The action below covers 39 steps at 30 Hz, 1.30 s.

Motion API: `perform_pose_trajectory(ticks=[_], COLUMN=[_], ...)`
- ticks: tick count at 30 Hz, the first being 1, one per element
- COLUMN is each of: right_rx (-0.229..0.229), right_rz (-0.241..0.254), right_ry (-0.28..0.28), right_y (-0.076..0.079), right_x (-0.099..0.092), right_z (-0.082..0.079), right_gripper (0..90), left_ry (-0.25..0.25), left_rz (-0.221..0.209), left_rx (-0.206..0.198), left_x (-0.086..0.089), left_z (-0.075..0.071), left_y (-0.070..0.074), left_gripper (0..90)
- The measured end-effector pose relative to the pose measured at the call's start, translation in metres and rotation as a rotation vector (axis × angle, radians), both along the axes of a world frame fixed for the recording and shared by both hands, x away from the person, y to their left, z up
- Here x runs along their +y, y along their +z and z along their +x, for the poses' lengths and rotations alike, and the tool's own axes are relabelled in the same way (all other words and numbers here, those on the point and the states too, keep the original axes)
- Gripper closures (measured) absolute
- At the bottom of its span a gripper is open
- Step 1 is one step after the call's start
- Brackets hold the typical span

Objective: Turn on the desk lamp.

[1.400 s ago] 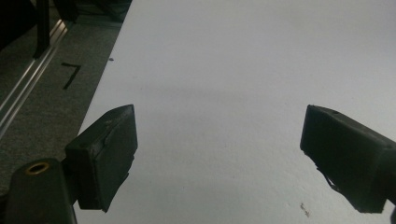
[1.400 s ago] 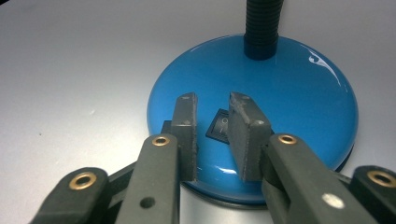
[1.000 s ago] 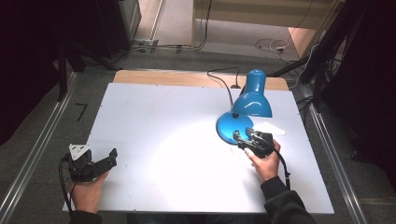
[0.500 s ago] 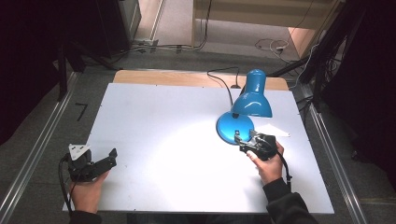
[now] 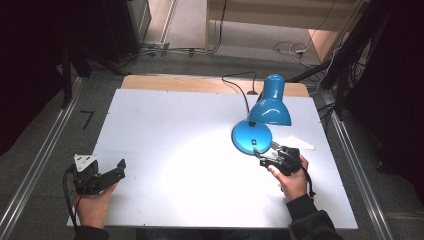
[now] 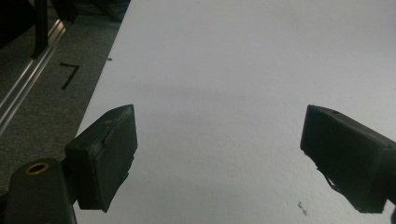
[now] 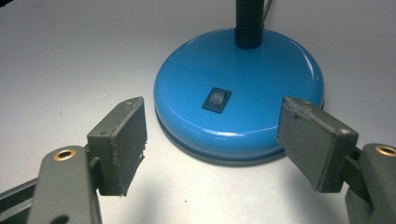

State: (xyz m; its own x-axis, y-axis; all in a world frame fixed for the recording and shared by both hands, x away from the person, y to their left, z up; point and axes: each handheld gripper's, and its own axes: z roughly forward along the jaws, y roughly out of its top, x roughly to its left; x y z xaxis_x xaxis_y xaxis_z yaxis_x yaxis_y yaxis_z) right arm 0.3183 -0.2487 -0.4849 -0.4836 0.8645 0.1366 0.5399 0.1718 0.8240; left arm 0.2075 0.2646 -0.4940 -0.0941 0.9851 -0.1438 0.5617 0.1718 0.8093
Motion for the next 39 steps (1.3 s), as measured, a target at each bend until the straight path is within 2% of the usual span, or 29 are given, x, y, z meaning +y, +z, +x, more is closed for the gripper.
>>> perform_pose_trajectory(ticks=[10, 39], right_rx=[-0.004, 0.013], right_rz=[-0.004, -0.050], right_ry=[-0.030, -0.029], right_y=[0.002, 0.003], right_x=[-0.015, -0.039], right_z=[-0.005, -0.024], right_gripper=[20.2, 17.7], left_ry=[-0.003, -0.004], left_rz=[0.003, 0.003], left_rx=[0.001, 0.004], left_x=[-0.001, -0.001], left_z=[0.000, 0.000], left_y=[0.000, -0.001], left_gripper=[11.7, 11.7])
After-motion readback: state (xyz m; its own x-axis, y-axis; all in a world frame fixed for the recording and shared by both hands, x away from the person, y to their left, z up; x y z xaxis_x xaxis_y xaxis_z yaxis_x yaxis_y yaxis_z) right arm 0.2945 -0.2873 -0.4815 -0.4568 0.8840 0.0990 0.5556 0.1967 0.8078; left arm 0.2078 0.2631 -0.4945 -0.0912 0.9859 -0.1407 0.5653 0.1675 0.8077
